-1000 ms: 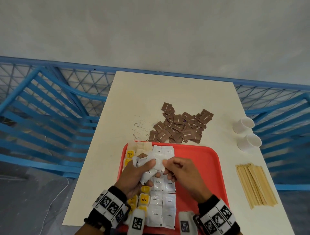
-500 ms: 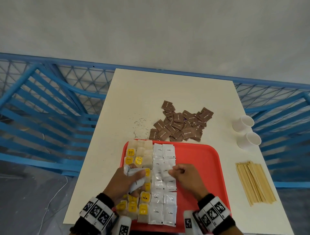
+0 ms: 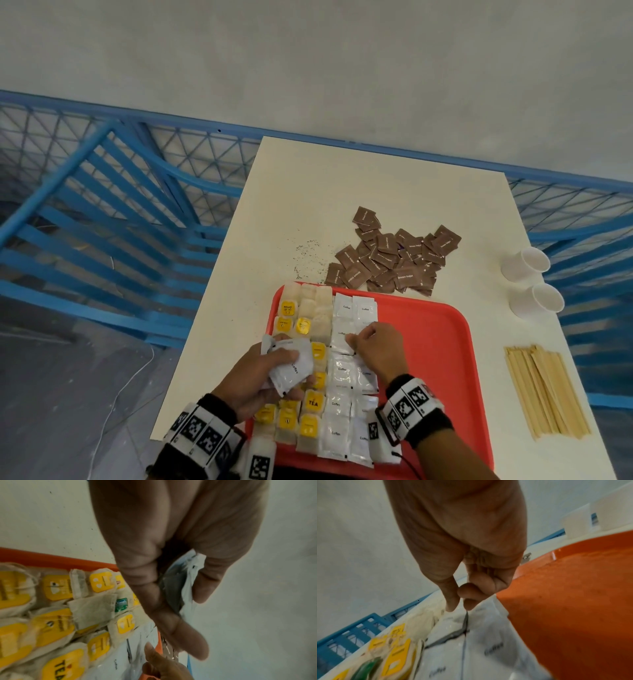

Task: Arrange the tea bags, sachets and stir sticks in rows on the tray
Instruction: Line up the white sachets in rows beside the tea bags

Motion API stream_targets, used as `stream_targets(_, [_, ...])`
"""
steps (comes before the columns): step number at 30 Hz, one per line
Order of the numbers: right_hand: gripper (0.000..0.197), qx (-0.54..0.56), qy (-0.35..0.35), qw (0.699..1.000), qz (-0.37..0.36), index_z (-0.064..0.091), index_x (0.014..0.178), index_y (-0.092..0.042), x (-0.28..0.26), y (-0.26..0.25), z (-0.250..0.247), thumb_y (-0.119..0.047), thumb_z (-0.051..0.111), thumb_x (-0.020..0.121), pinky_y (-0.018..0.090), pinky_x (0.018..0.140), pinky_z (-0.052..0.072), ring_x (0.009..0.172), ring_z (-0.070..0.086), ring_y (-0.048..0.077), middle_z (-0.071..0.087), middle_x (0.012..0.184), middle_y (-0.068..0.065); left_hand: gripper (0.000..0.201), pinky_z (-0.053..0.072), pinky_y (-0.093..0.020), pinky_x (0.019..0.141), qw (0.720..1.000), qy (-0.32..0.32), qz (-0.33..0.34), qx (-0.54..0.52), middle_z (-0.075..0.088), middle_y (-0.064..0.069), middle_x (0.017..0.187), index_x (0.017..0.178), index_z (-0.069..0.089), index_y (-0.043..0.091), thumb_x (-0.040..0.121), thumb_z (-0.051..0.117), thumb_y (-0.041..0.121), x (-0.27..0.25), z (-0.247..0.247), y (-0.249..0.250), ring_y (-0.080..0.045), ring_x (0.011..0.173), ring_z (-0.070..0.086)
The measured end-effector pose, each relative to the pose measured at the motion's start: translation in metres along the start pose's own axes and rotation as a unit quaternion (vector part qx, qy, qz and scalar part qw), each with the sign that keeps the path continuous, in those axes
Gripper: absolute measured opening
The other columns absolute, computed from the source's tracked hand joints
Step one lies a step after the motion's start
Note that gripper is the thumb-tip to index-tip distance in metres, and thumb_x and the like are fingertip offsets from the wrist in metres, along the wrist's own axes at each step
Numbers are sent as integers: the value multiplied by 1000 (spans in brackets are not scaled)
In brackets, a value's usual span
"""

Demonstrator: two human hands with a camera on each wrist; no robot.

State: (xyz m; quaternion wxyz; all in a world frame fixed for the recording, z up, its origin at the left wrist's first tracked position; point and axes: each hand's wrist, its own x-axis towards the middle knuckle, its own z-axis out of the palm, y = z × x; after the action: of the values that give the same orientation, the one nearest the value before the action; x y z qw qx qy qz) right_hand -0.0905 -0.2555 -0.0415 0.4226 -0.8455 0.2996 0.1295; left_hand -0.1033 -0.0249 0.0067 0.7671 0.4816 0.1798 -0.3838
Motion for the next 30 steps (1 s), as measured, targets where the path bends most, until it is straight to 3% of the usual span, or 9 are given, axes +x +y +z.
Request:
stream_targets(3, [29,-10,-13,997,-73,67,75,-11,-18,-16,-19,-36,76,84,29,62,53,65,60,9,69,73,0,61,60,-37,53,1000,-25,18,-3,64,-38,107,127,52,-3,72,77,8,2,3,4,-39,79,70])
stream_targets(6, [35,88,-173,972,-131,72,82,-20,-53,-39,-41,-55,74,78,20,55,48,60,60,5,73,79,0,60,61,-38,56,999,-8,47,19,66,-31,102,125,51,-8,76,83,7,9,14,4,-37,78,70])
stream_targets(8, [35,99,-213,961,-145,72,83,-21,-67,-42,-45,-54,80,72,20,56,48,60,60,6,73,78,-2,53,60,-36,54,998,1,60,25,66,-25,93,117,53,-4,76,83,8,13,26,3,-33,73,69])
stream_targets(11, [22,131,-178,965,-138,66,72,-19,-70,-34,-46,-29,85,76,23,55,45,55,54,6,63,61,-7,36,59,-34,52,998,11,63,27,67,-16,86,106,57,4,79,80,14,16,45,0,-27,71,69])
stream_targets(15, [14,185,-127,969,-107,75,82,-10,-70,-21,-57,-22,82,80,22,60,47,58,57,3,70,67,-2,23,61,-40,54,999,-7,37,-1,69,-18,101,97,59,10,80,75,13,16,51,-6,-35,88,70])
stream_targets(19, [12,205,-99,969,-96,78,78,-12,-72,-8,-67,-24,78,83,25,63,52,64,62,9,75,73,4,47,61,-40,57,997,-41,26,52,70,-23,106,114,56,2,76,83,4,14,49,-16,-36,89,70])
stream_targets(22, [26,196,-127,969,-78,72,67,-15,-76,-1,-70,-32,75,85,14,50,41,48,50,2,63,54,-8,39,59,-37,52,995,-56,35,72,71,-20,88,102,58,-1,71,80,3,11,52,-22,-30,70,70])
stream_targets(25, [39,221,-105,968,-47,65,60,-14,-76,9,-67,-43,73,84,14,49,38,46,46,3,59,51,-8,53,56,-35,48,998,-28,41,45,66,-24,84,104,53,-12,66,85,4,12,46,-28,-30,62,67])
stream_targets(30, [31,252,-177,951,-35,73,93,-8,-77,20,-55,-35,78,81,24,59,46,63,59,10,72,77,3,46,59,-39,51,999,26,12,25,67,-21,95,99,52,5,67,84,6,17,43,-41,-32,73,69])
